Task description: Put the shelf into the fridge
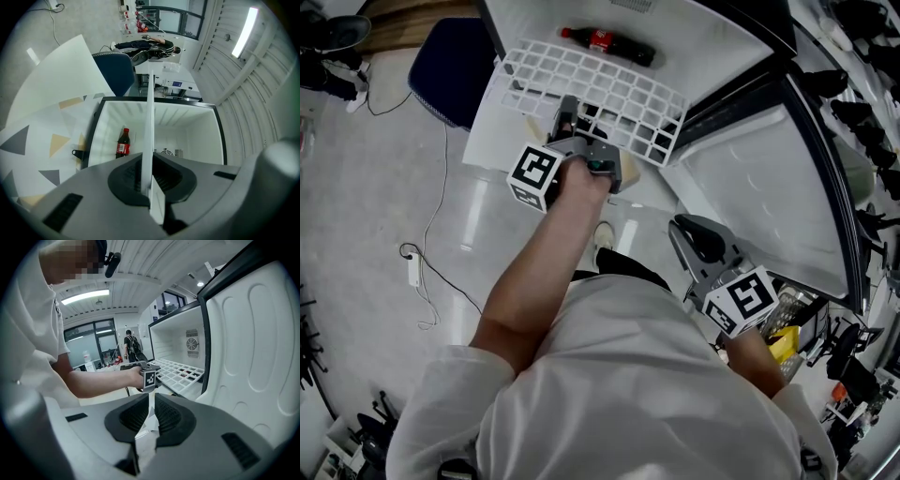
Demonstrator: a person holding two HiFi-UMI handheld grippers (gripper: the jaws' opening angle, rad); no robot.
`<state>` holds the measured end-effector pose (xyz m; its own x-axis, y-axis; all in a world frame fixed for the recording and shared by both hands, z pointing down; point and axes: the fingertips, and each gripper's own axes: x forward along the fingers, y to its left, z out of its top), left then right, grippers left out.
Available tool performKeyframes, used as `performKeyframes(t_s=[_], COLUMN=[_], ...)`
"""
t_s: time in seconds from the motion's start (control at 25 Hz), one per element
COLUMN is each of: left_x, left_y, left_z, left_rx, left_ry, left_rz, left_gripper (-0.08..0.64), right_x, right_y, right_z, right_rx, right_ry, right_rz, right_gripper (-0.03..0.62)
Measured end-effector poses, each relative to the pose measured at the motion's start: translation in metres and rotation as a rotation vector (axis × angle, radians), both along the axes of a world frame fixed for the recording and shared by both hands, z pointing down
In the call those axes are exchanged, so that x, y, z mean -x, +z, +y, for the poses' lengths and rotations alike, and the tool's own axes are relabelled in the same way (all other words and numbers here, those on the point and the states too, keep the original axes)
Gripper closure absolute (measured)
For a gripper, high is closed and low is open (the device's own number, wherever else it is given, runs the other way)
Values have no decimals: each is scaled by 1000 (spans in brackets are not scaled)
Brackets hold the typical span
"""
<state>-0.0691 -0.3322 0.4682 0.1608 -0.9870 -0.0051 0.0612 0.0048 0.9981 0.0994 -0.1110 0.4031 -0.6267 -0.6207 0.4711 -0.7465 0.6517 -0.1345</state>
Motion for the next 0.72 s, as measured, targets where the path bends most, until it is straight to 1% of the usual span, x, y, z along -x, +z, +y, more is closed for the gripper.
performKeyframes(t_s=[0.12,0.28,0.4,0.56,0.72], left_x=[0,0,2,2,3], left_y=[1,-2,-6,-8,-8], left_z=[1,1,2,5,5], left_rx=[1,-7,-7,-24,-26], left_ry=[6,13,-4,-30,-44], left_rz=[11,2,-2,13,-17], left_gripper=[534,534,535,535,535], right_x=[1,-2,-6,-15,-18], right_y=[-2,-4,-2,1,2], right_z=[-2,-3,-1,4,5], right_rx=[-4,-7,0,13,21], right_ry=[-8,-6,1,10,2], right_rz=[3,6,8,16,22], right_gripper=[543,543,543,543,543])
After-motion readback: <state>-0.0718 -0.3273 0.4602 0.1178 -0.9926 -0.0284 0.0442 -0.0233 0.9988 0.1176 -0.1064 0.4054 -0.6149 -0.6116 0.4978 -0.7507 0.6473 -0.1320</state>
